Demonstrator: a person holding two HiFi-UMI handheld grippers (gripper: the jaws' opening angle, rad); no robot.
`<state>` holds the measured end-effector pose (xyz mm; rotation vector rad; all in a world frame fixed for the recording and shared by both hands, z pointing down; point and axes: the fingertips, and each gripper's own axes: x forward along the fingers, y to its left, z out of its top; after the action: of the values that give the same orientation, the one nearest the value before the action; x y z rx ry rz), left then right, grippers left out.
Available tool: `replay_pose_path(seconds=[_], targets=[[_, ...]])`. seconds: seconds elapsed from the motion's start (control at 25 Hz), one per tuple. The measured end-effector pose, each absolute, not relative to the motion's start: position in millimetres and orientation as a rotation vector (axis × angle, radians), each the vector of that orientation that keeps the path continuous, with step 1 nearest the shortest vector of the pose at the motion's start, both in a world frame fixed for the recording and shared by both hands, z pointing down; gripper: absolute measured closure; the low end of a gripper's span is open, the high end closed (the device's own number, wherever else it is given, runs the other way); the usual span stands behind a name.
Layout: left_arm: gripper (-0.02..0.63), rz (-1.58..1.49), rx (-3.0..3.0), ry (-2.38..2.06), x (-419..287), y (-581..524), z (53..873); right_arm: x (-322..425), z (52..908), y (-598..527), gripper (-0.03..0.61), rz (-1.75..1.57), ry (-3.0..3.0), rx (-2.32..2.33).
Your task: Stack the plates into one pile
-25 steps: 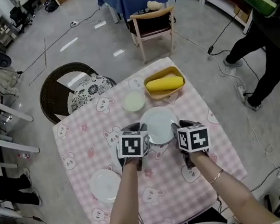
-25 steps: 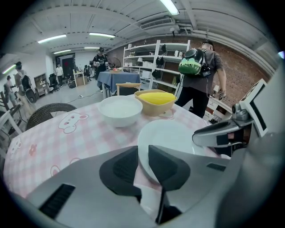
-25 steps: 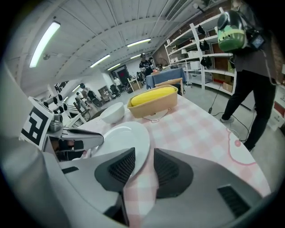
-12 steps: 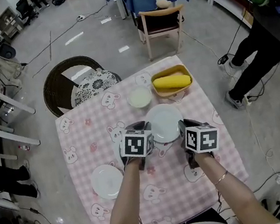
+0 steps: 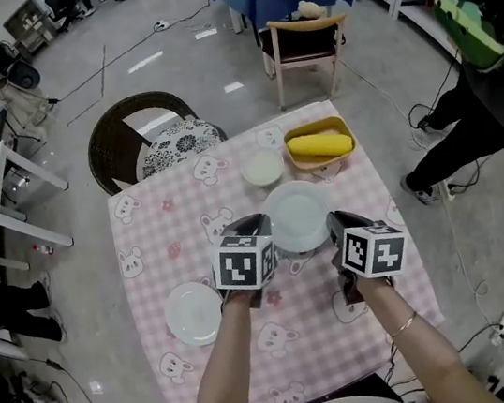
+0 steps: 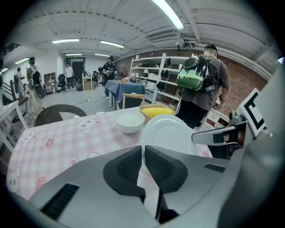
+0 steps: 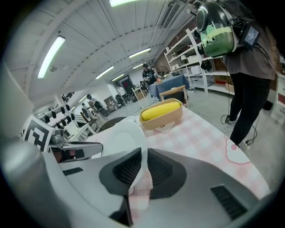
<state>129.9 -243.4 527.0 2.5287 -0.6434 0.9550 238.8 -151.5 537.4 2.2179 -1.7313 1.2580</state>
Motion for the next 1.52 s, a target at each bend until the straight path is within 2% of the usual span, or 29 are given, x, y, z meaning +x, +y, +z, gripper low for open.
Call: replay_pose_path(seconds=[0.84, 1.16, 1.52], targets=[[0.578, 0.846, 2.384, -0.960, -28, -233, 499, 102, 520, -173, 0.531, 1.222, -1.975, 1.889], [0.578, 0.855, 2.318, -0.987, -50, -239, 525, 82, 546, -183, 0.530, 1.212, -1.964, 1.814], [0.580, 0.919, 2.282, -0.976, -43, -245, 548, 89, 560, -193, 0.523, 1.165, -1.933, 1.783]])
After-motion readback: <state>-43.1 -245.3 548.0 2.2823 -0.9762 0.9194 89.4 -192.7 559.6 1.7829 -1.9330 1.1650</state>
